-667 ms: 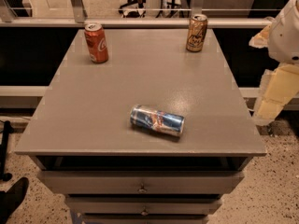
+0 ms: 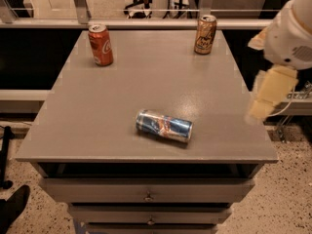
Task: Pick coke can
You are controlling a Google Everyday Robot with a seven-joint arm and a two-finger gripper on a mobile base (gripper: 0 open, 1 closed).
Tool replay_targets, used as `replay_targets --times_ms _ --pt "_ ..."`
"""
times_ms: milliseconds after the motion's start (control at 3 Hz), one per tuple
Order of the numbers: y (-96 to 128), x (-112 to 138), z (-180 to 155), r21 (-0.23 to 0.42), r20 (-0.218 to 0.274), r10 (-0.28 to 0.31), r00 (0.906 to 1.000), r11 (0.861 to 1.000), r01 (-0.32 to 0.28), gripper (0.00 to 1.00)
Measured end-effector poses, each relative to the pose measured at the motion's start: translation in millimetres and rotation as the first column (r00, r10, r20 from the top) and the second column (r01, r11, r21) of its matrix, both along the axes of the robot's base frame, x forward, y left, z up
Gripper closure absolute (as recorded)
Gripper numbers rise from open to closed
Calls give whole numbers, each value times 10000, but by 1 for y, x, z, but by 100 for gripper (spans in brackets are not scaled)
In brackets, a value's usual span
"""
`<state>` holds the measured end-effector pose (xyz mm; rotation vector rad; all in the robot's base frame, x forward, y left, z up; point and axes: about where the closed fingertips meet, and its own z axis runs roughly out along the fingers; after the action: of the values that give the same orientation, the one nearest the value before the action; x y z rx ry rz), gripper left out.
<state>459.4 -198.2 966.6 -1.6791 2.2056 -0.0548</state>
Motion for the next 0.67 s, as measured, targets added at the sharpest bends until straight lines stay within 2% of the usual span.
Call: replay_targets --times_ms 333,667 --pt "50 44 -13 1122 346 144 9993 9935 -182 0" --pt "112 82 -19 2192 825 585 9949 9728 -753 0"
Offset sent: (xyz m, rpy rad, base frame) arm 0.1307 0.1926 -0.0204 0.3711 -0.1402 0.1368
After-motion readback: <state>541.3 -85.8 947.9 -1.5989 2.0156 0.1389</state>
